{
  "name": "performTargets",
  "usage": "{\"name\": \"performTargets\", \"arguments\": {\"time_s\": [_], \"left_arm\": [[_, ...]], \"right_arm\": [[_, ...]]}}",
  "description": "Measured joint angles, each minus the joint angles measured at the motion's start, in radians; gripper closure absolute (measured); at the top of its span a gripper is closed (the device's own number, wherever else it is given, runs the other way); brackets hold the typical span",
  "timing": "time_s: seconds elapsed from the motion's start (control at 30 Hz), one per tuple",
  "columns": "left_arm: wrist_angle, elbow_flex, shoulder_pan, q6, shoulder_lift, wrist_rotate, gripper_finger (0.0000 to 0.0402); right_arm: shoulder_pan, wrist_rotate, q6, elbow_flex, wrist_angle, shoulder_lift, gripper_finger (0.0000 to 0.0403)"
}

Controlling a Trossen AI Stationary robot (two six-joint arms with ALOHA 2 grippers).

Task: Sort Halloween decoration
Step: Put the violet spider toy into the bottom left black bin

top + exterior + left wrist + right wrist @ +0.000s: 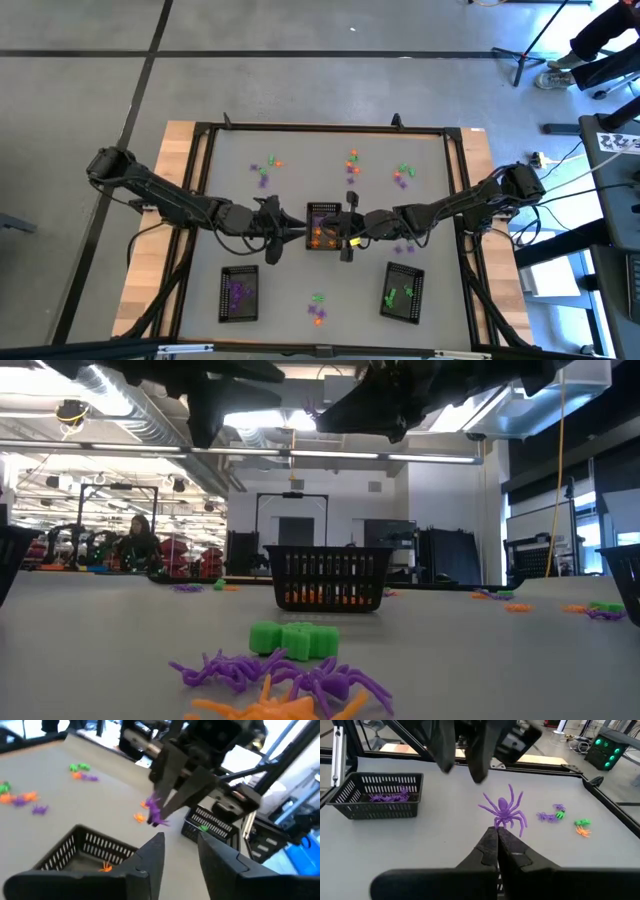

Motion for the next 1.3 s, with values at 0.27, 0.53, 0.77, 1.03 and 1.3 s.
{"name": "performTargets", "arguments": {"time_s": [0.27,0.53,0.77,1.03,1.3], "left_arm": [[0.015,0.000,0.003,-0.037,0.005,-0.047,0.0220],[0.019,0.000,0.039,-0.045,0.005,-0.055,0.0193],[0.053,0.000,0.053,-0.040,0.024,-0.038,0.0192],[0.177,0.000,0.053,0.013,0.112,-0.011,0.0192],[0.181,0.000,0.053,0.009,0.117,-0.040,0.0192]], "right_arm": [[-0.001,-0.044,0.043,0.000,0.002,0.000,0.0403],[-0.001,-0.025,0.042,0.000,0.002,0.000,0.0403],[-0.001,-0.022,0.039,0.000,0.007,0.005,0.0403],[-0.001,0.003,0.015,0.000,-0.001,0.020,0.0403],[-0.001,0.003,0.015,0.001,0.007,0.020,0.0403]]}}
